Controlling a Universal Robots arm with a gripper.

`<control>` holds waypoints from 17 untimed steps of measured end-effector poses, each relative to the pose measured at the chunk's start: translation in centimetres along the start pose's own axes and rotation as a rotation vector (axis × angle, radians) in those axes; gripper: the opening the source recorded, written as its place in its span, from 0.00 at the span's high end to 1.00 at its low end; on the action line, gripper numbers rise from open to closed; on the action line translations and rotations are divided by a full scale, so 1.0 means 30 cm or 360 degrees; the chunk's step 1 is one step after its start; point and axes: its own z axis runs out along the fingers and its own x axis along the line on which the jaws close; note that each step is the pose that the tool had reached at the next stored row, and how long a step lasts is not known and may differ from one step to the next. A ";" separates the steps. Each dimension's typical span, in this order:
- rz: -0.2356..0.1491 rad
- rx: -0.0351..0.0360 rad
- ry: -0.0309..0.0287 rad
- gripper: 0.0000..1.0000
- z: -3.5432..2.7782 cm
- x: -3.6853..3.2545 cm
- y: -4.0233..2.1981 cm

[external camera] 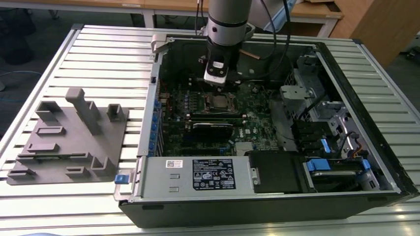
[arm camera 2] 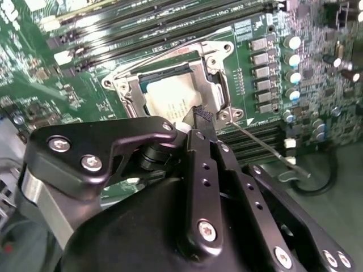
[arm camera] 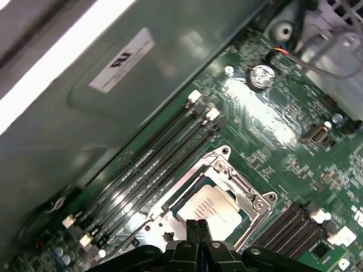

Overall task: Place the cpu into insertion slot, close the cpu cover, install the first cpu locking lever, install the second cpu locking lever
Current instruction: 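Close the cpu cover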

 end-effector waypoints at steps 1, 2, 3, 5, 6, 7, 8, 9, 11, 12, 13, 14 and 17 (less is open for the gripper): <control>-0.0029 0.0001 0.00012 0.89 0.000 0.000 0.000; -0.0057 0.0001 0.00025 0.89 0.000 0.000 0.000; -0.0086 0.0002 0.00038 0.89 0.001 0.000 0.000; -0.0145 0.0004 0.00064 0.89 0.001 0.000 0.000; -0.0173 0.0004 0.00077 0.89 0.001 0.000 0.000; -0.0203 0.0005 0.00090 0.89 0.002 0.000 0.000; -0.0231 0.0006 0.00102 0.89 0.002 0.000 0.000; -0.0260 0.0007 0.00115 0.89 0.002 0.000 0.000; -0.0319 0.0008 0.00142 0.89 0.003 0.000 0.000; -0.0347 0.0009 0.00154 0.89 0.003 0.000 0.000; -0.0376 0.0010 0.00167 0.89 0.003 0.000 0.000; -0.0405 0.0010 0.00180 0.89 0.004 0.000 0.000; -0.0490 0.0013 0.00217 0.89 0.005 0.000 0.000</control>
